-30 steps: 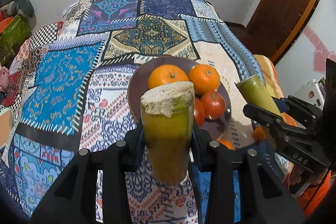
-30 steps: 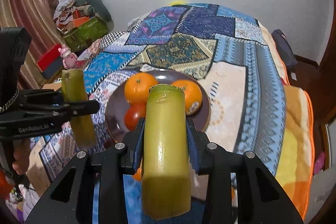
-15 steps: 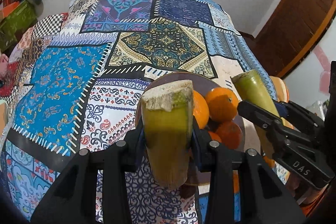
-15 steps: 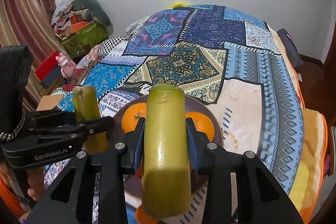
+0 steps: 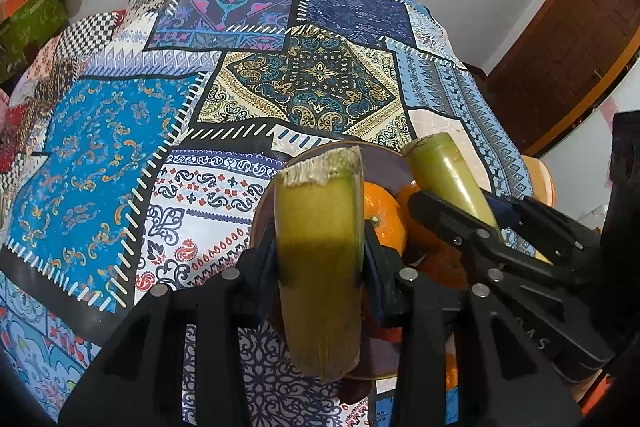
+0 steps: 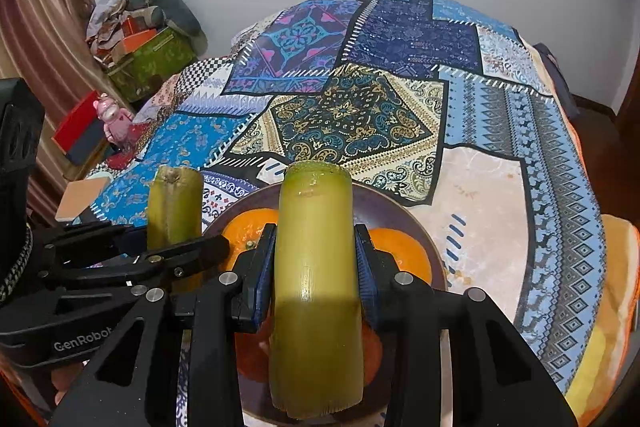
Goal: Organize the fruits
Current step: 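Lower both cucumbers onto the plate beside the oranges and open both tools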
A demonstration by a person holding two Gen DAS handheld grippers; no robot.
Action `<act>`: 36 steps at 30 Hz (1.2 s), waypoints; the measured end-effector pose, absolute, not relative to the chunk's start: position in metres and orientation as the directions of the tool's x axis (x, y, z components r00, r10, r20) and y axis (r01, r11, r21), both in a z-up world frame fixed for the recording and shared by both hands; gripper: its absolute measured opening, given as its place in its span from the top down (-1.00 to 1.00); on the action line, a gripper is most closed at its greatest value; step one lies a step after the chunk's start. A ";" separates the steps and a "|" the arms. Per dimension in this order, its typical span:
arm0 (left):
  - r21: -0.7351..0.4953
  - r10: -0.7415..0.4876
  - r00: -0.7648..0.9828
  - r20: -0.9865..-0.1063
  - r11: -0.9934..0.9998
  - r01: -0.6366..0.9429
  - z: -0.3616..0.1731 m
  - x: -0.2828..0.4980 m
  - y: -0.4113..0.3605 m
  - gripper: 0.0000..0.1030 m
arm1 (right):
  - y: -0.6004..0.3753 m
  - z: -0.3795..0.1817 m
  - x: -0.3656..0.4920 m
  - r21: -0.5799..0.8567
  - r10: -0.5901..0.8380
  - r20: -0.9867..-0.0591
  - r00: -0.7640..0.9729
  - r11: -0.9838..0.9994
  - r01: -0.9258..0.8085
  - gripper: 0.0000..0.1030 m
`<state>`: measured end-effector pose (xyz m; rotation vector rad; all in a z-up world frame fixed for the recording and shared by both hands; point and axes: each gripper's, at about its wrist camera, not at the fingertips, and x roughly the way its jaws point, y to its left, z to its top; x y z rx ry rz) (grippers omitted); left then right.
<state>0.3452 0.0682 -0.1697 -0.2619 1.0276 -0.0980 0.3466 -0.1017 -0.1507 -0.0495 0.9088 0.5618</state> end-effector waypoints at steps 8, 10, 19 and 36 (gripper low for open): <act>-0.234 -0.184 0.511 -0.840 0.972 -0.034 -0.169 0.350 0.068 0.25 | -0.102 -0.158 0.349 0.199 0.429 -0.773 0.468 0.863 -0.464 0.35; -0.201 -0.152 0.516 -0.843 0.979 -0.039 -0.168 0.349 0.068 0.24 | -0.102 -0.156 0.349 0.189 0.423 -0.774 0.472 0.864 -0.466 0.35; -0.210 -0.149 0.501 -0.853 0.975 -0.068 -0.173 0.347 0.077 0.23 | -0.106 -0.150 0.343 0.179 0.430 -0.769 0.473 0.855 -0.487 0.34; -0.142 -0.137 0.536 -0.833 0.989 0.033 -0.134 0.305 0.054 0.07 | -0.138 -0.109 0.301 0.144 0.446 -0.712 0.543 0.849 -0.508 0.17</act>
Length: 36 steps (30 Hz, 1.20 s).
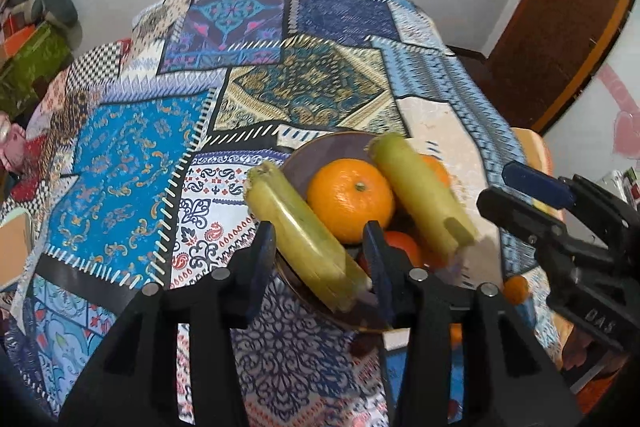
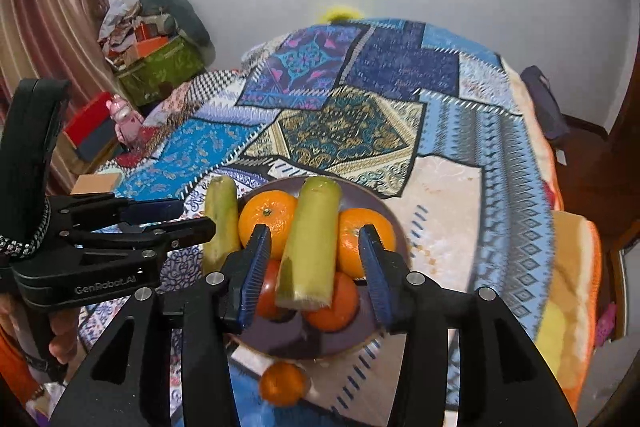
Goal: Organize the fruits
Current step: 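Lower both cucumbers onto the plate beside the oranges and open both tools, then move both tools to the loose mandarins on the bed cover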
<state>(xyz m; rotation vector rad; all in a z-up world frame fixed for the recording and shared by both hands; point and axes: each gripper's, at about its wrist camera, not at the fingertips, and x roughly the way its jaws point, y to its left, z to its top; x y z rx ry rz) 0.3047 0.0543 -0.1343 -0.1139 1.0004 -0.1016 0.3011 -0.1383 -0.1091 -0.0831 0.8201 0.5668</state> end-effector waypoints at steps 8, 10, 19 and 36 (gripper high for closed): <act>-0.097 -0.144 0.588 -0.796 0.989 0.111 -0.105 0.264 0.028 -0.25 | -0.179 -0.095 0.276 0.113 0.416 -0.684 0.600 0.872 -0.477 0.01; -0.081 -0.138 0.601 -0.787 0.989 0.121 -0.102 0.254 0.021 -0.30 | -0.191 -0.101 0.273 0.108 0.396 -0.696 0.599 0.883 -0.457 0.00; -0.104 -0.177 0.566 -0.805 0.982 0.159 -0.120 0.235 -0.011 -0.37 | -0.234 -0.132 0.253 0.122 0.348 -0.750 0.563 0.909 -0.398 0.00; -0.130 -0.202 0.432 -0.879 0.973 0.190 -0.189 0.237 -0.049 -0.22 | -0.247 -0.183 0.235 0.158 0.356 -0.806 0.472 0.899 -0.409 0.00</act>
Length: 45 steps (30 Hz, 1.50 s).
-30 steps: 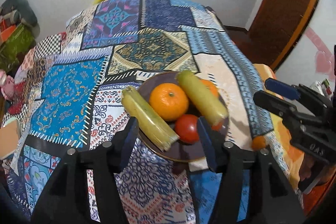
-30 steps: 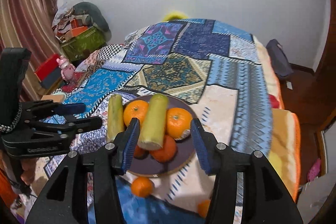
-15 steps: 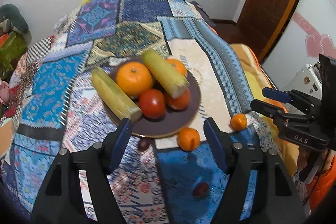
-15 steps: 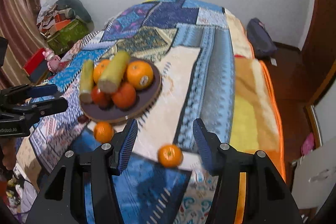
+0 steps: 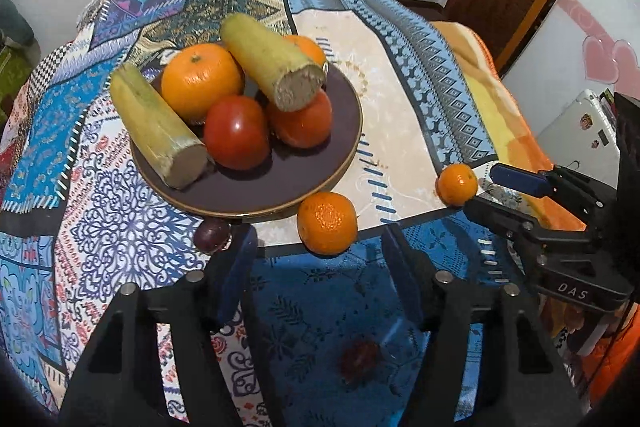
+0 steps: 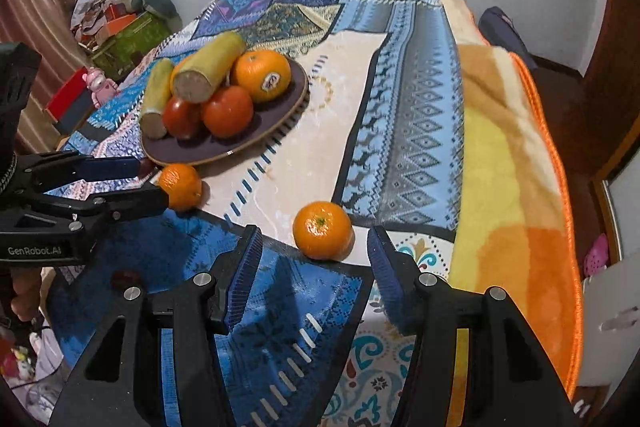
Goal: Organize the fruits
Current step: 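Move both tools to the loose mandarins on the bed cover, then grasp a mandarin with the left tool while the right tool grasps another, then place both mandarins on the plate and open both tools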
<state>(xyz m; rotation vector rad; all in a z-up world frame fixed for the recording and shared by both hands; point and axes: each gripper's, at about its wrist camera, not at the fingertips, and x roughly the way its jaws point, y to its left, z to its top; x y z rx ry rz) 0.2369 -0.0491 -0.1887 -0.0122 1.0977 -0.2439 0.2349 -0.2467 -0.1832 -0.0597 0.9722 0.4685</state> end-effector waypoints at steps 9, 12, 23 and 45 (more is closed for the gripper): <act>-0.131 -0.204 0.400 -0.893 0.970 0.203 -0.207 0.248 -0.058 0.12 | -0.246 -0.199 0.241 0.188 0.367 -0.822 0.435 0.896 -0.402 0.23; -0.137 -0.209 0.398 -0.893 0.970 0.202 -0.211 0.251 -0.059 0.30 | -0.242 -0.201 0.243 0.168 0.354 -0.826 0.438 0.897 -0.408 0.35; -0.151 -0.231 0.434 -0.871 0.966 0.210 -0.196 0.241 -0.050 0.31 | -0.233 -0.193 0.245 0.172 0.377 -0.810 0.450 0.885 -0.432 0.36; -0.153 -0.218 0.469 -0.856 0.973 0.173 -0.183 0.266 -0.034 0.31 | -0.186 -0.166 0.284 0.154 0.413 -0.769 0.488 0.861 -0.486 0.37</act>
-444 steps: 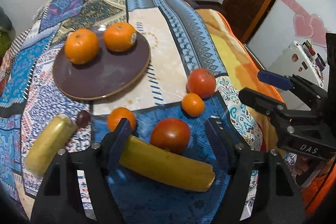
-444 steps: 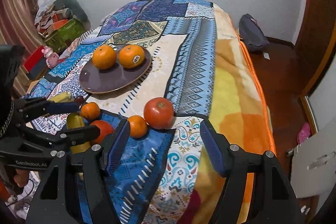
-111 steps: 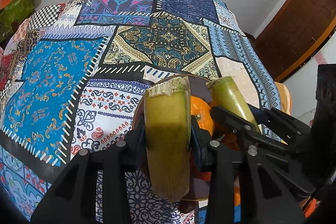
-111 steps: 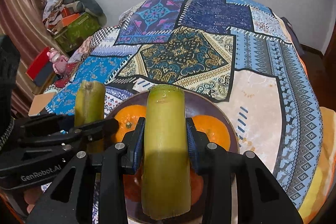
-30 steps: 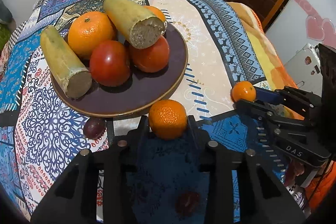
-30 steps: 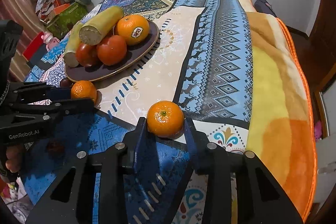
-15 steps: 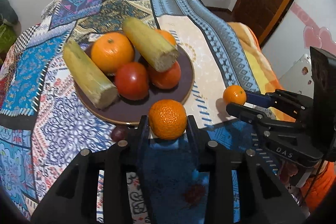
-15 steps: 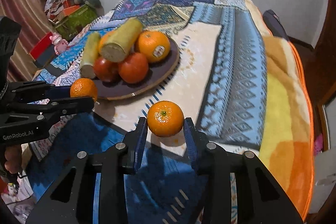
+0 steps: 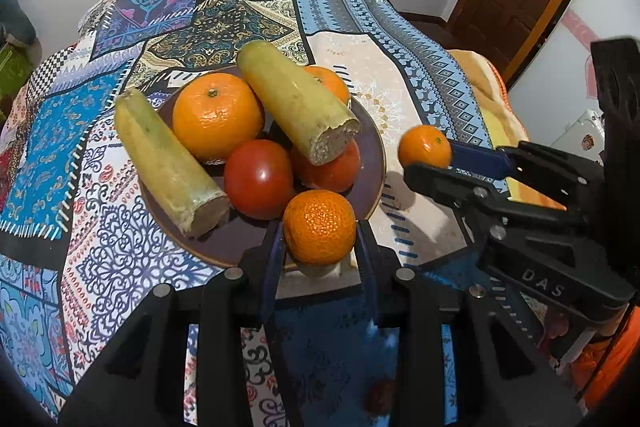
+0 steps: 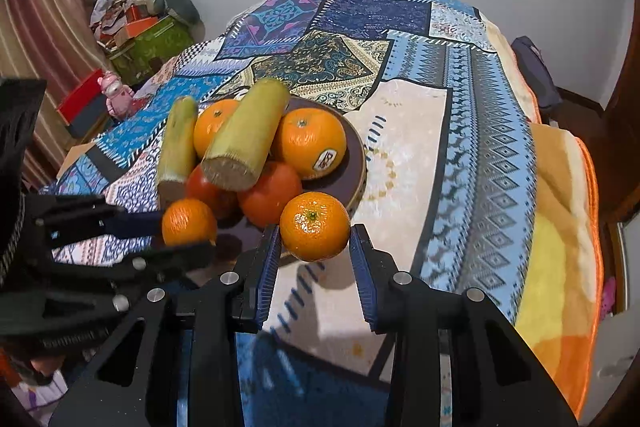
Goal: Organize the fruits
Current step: 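Place both mandarins on the plate and open both tools, then move both tools to the dark plums on the bed cover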
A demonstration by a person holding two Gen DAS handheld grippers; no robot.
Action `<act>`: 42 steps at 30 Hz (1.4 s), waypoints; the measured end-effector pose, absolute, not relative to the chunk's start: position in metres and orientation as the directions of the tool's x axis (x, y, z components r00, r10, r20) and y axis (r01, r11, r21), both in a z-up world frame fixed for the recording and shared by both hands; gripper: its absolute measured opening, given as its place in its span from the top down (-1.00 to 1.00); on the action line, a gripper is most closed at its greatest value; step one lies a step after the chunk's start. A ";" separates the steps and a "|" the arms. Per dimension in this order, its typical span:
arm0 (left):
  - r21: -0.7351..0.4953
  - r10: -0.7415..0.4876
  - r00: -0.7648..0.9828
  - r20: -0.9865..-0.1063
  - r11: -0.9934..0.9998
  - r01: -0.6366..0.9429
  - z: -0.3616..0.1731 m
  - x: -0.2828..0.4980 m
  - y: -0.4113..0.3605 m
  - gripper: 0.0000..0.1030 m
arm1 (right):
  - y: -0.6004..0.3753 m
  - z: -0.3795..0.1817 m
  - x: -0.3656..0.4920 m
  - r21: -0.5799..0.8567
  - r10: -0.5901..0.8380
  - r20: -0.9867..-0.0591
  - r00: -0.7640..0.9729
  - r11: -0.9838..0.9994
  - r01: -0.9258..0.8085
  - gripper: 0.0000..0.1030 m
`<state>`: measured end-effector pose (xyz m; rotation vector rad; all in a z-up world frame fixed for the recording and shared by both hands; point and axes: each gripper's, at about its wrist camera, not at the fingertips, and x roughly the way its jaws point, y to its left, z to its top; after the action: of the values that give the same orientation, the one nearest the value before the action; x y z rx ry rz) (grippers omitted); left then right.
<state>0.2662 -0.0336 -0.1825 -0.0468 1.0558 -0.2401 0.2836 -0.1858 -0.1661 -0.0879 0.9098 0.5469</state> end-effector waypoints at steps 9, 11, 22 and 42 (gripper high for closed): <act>-0.187 -0.241 0.444 -0.863 0.969 0.162 -0.195 0.278 -0.031 0.31 | -0.180 -0.175 0.297 0.166 0.411 -0.780 0.471 0.863 -0.478 0.37; -0.192 -0.244 0.438 -0.865 0.968 0.160 -0.197 0.279 -0.031 0.31 | -0.179 -0.179 0.299 0.171 0.412 -0.783 0.465 0.863 -0.476 0.37; -0.236 -0.272 0.417 -0.867 0.962 0.137 -0.204 0.282 -0.027 0.22 | -0.178 -0.188 0.308 0.196 0.420 -0.791 0.445 0.862 -0.467 0.35; -0.179 -0.213 0.498 -0.841 0.977 0.116 -0.164 0.245 -0.010 0.17 | -0.184 -0.153 0.269 0.184 0.435 -0.754 0.492 0.859 -0.477 0.23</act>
<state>0.2454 -0.0099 -0.1644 -0.1035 1.0309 -0.1997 0.2693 -0.1844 -0.1533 -0.0514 0.9000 0.5534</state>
